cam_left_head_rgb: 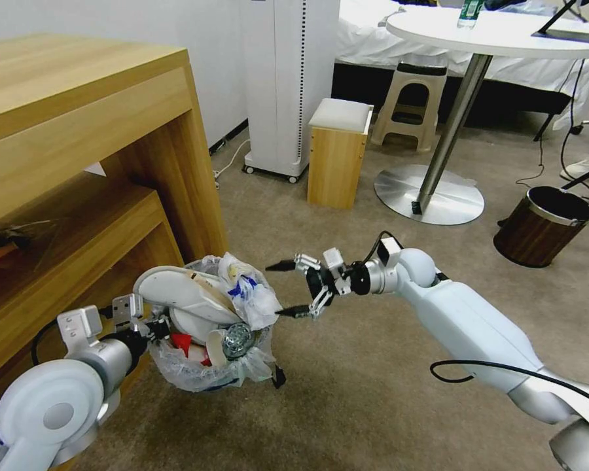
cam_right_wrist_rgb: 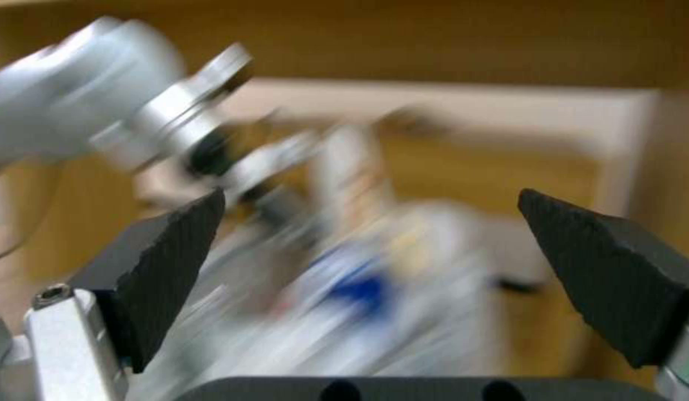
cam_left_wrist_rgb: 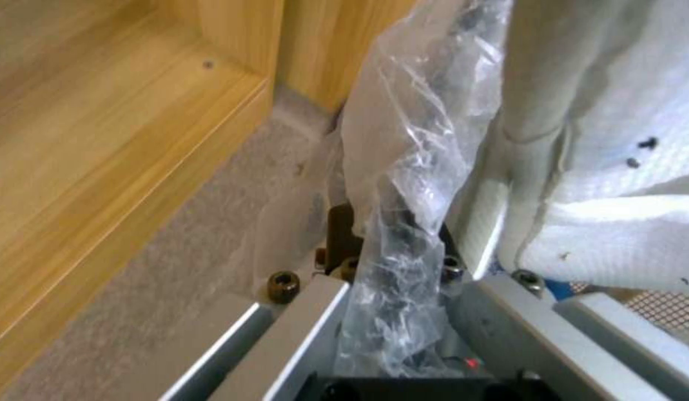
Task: Pick up the trash bin and place the garbage on the floor into it.
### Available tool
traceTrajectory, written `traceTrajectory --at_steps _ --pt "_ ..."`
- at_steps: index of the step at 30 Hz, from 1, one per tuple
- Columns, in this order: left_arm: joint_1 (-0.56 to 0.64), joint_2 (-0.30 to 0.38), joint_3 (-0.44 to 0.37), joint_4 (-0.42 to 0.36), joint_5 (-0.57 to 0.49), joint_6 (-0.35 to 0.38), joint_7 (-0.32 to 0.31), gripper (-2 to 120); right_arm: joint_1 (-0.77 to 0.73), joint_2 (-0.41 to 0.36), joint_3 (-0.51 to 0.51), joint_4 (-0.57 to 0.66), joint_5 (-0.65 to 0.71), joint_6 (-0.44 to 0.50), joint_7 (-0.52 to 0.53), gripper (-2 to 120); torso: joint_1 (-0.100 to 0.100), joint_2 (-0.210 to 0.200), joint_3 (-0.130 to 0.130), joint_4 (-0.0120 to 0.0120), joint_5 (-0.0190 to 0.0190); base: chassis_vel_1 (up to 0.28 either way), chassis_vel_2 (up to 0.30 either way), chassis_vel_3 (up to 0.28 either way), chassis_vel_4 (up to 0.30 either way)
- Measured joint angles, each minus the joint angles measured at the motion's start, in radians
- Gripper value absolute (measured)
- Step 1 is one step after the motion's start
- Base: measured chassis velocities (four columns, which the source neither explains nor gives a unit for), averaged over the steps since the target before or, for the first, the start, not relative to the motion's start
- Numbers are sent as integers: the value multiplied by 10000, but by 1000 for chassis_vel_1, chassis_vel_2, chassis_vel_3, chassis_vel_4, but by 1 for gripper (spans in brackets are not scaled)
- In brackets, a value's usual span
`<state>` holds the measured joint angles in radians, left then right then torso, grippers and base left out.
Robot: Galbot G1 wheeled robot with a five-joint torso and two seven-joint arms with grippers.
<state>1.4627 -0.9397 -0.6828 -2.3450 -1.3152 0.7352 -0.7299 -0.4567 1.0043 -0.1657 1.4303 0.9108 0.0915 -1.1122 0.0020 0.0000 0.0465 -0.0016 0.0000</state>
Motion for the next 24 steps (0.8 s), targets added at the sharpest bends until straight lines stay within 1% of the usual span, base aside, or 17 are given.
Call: traceTrajectory --at_steps 1,2,3,4,5,6,7,8,9,10,11,12,14,15,19,21,24 --pt "0 0 0 0 0 0 0 0 0 0 0 0 0 0 0 100 0 0 0 0 0 0 0 0 0" --pt "126 -1 16 0 54 0 -34 0 -160 -86 213 324 239 203 1497 100 0 0 0 -1 0 0 0 0 0" --pt "217 -19 60 -1 97 -1 -97 0 -261 -120 386 519 324 333 2502 100 0 0 0 -1 2 0 0 0 0" --pt "278 -38 99 -1 129 -2 -131 0 -342 -137 542 660 360 447 3204 100 0 1 0 0 2 0 0 0 0" --pt "278 -38 99 -1 129 -2 -131 0 -342 -137 542 660 360 447 3204 100 0 1 0 0 2 0 0 0 0" --pt "448 -131 231 40 185 -1 -258 0 -566 -161 983 1036 354 624 4666 100 1 0 0 0 0 0 0 0 0" --pt "540 -212 305 111 195 -1 -338 0 -767 -198 1312 1359 290 654 5529 100 0 0 -1 2 1 0 0 0 0" --pt "582 -252 332 155 197 -1 -385 0 -867 -226 1481 1518 241 654 5920 100 0 0 0 0 1 0 0 0 0" --pt "582 -252 332 155 197 -1 -385 0 -867 -226 1481 1518 241 654 5920 100 0 0 0 0 1 0 0 0 0" --pt "647 -335 379 240 183 -1 -475 0 -1096 -289 1868 1867 85 641 6672 100 0 0 -1 0 0 0 0 0 0" --pt "684 -386 422 296 118 -1 -562 0 -1306 -350 2187 2158 -84 592 7147 100 0 0 -1 -1 1 0 0 0 0" --pt "713 -423 485 363 49 -1 -631 0 -1492 -404 2480 2394 -255 514 7462 100 0 0 -1 -2 3 0 0 0 0" --pt "721 -433 520 401 26 -2 -650 0 -1588 -438 2643 2521 -381 476 7607 100 0 1 -1 -2 3 0 0 0 0" --pt "723 -480 670 568 -92 -2 -703 0 -1849 -525 3063 2797 -701 445 7828 100 0 0 -1 -3 0 0 0 0 0" --pt "631 -567 867 856 -222 -1 -733 0 -2133 -584 3457 3008 -910 434 7881 100 0 1 -1 -2 3 0 0 0 0" --pt "423 -698 1084 1340 -221 -1 -758 0 -2444 -622 3771 3140 -1008 435 7873 100 1 1 -1 -2 -1 0 0 0 0" --pt "283 -789 1194 1600 -229 -1 -761 0 -2661 -651 3919 3172 -1081 450 7786 100 1 0 -1 -1 1 0 0 0 0"
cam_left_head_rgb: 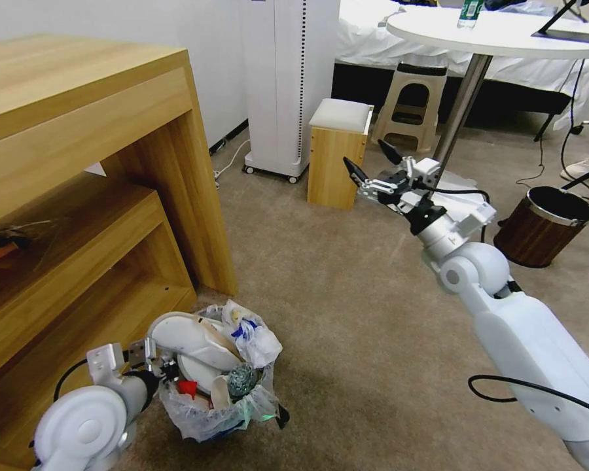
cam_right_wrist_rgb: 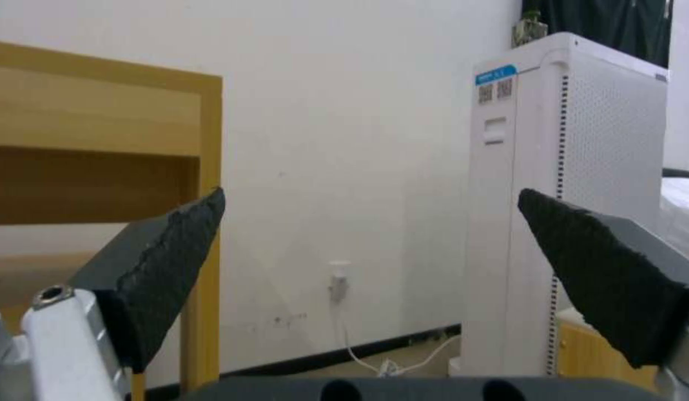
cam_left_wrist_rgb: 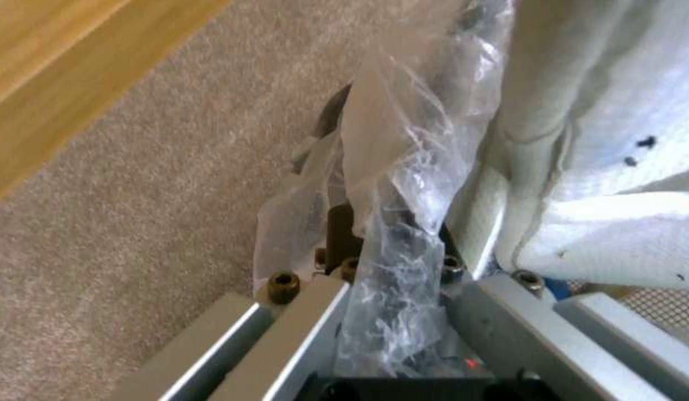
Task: Pick up the trash bin and place the garbage on the floor into it.
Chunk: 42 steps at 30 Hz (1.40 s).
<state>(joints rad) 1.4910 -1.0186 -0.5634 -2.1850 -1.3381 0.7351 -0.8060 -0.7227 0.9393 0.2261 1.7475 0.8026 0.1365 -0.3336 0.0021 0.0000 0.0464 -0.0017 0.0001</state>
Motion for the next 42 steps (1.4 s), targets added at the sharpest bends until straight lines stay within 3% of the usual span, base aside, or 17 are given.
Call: traceTrajectory --at_steps 11,18,21,26,29,30,32,34,37,38,41,42 --pt "-234 -193 206 414 36 3 104 1 -220 99 27 -107 -227 6 -356 100 1 0 1 1 0 0 0 0 0" --pt "-233 -161 127 343 324 1 303 24 -239 200 -58 -220 -292 6 -407 100 1 0 1 1 -3 0 0 0 0" --pt "-67 4 -162 -253 746 3 434 39 -398 252 -29 -259 -587 5 -39 100 1 0 1 1 -1 0 0 0 0" --pt "205 241 -587 -1082 1159 3 467 54 -753 253 204 -95 -791 -106 610 100 1 0 1 1 -1 0 0 0 0" --pt "628 361 -1020 -2213 2048 3 747 69 -1479 248 605 375 -1120 -127 1706 100 0 0 0 0 2 0 0 0 0" --pt "628 361 -1020 -2213 2048 3 747 69 -1479 248 605 375 -1120 -127 1706 100 0 0 0 0 2 0 0 0 0" --pt "864 270 -1189 -2621 3005 -250 1385 79 -2012 319 1071 695 -1538 -142 2045 100 0 0 0 0 -2 0 0 0 0" --pt "928 213 -1244 -2693 3289 -361 1582 84 -2218 361 1259 810 -1736 -124 2092 100 0 0 0 0 -1 0 0 0 0" --pt "1375 -235 -1656 -3047 5126 -1100 3051 97 -3496 631 2366 1504 -2523 -25 2107 100 0 0 0 0 0 0 0 0 0" --pt "1375 -235 -1656 -3047 5126 -1100 3051 97 -3496 631 2366 1504 -2523 -25 2107 100 0 0 0 0 0 0 0 0 0" --pt "1911 -686 -1812 -3148 7466 -2361 4285 100 -4992 1070 3407 2087 -3056 225 2064 100 0 1 -1 0 0 0 0 0 0" --pt "1911 -686 -1812 -3148 7466 -2361 4285 100 -4992 1070 3407 2087 -3056 225 2064 100 0 1 -1 0 0 0 0 0 0"
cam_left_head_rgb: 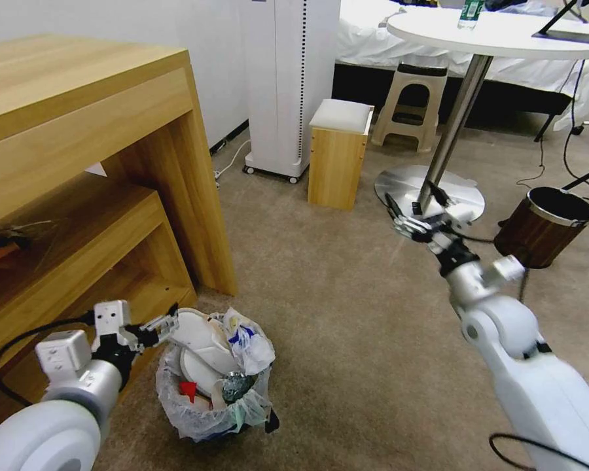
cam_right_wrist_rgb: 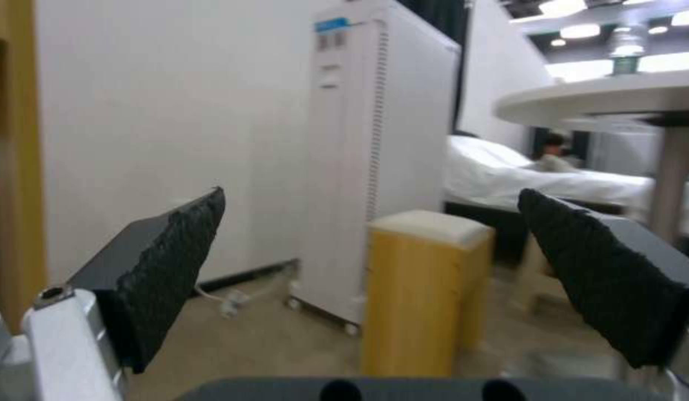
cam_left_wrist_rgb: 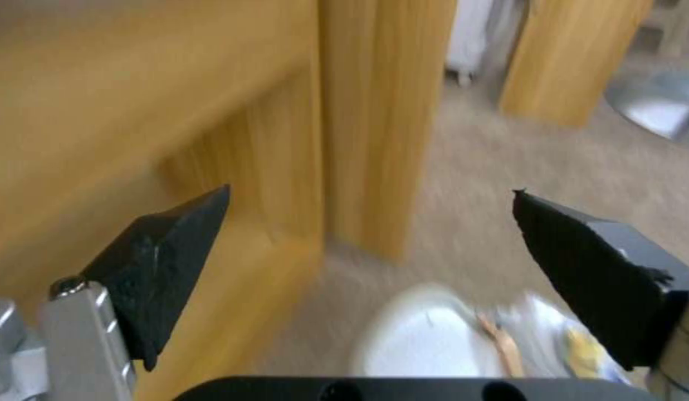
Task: Pick up the trash bin and place the garbage on the floor into it.
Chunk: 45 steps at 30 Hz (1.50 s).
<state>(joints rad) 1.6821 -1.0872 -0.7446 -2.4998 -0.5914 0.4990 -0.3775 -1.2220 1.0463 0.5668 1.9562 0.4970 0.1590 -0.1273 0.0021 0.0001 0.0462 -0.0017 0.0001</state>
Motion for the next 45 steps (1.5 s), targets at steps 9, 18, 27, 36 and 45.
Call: traceTrajectory --at_steps 9,18,27,36,45 --pt "785 -590 254 625 2900 -2064 1039 100 -2844 1318 2149 536 -1249 1203 204 100 -1 1 0 -3 -1 0 0 0 0" --pt "2165 -219 94 1400 3496 -3298 1648 100 -3901 1837 2472 536 -1632 1791 274 100 -1 1 1 1 -2 0 0 0 0" --pt "1907 -140 -808 1703 1836 -3560 1870 100 -3592 1978 2228 196 -1847 1896 43 100 -1 0 2 2 -1 0 0 0 0" --pt "1533 -109 -984 2074 1088 -3266 1768 100 -3554 1959 2317 -226 -1390 2247 -41 100 -1 0 3 0 -1 0 0 0 0" --pt "1733 -112 -942 1533 703 -3180 1888 100 -3632 1903 2096 -16 -899 2338 -366 100 -1 0 3 0 0 0 0 0 0"
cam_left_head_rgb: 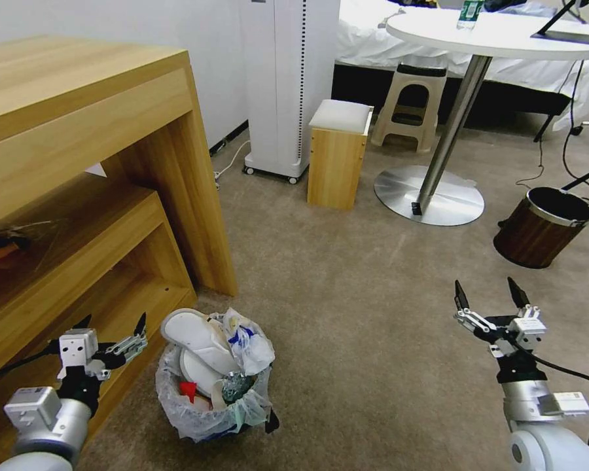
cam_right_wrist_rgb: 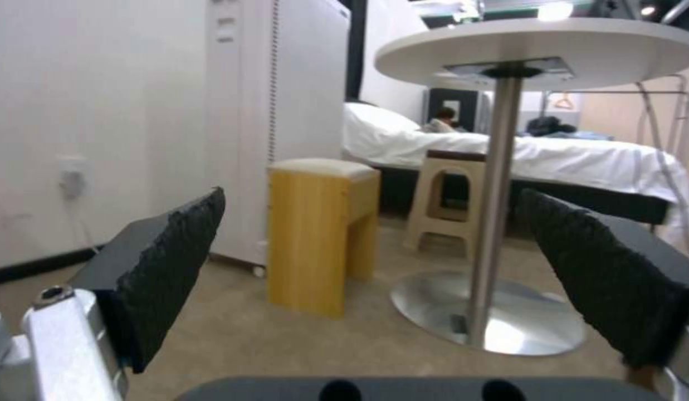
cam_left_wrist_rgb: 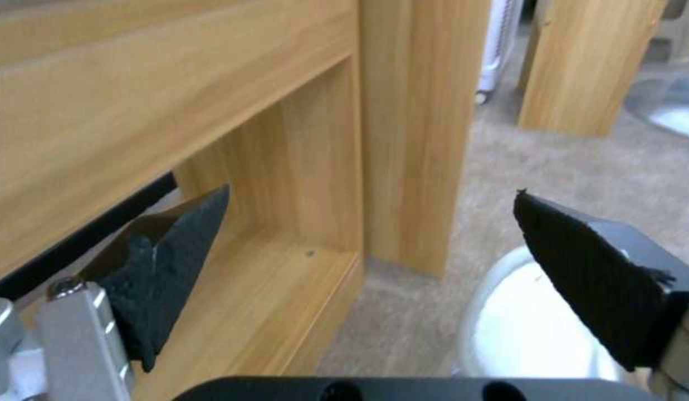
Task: Pick up the trash bin and place the garbage on the floor into it.
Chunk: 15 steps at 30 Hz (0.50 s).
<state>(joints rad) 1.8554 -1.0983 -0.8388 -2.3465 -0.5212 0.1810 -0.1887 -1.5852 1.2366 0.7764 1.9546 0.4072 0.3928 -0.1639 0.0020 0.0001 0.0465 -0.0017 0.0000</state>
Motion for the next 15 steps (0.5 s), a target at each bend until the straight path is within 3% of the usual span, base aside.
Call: traceTrajectory --at_steps 15 --pt "-48 -45 -264 -44 -191 0 11 100 -157 -58 -279 352 265 -245 -44 100 2 -1 0 0 -1 0 0 0 0"
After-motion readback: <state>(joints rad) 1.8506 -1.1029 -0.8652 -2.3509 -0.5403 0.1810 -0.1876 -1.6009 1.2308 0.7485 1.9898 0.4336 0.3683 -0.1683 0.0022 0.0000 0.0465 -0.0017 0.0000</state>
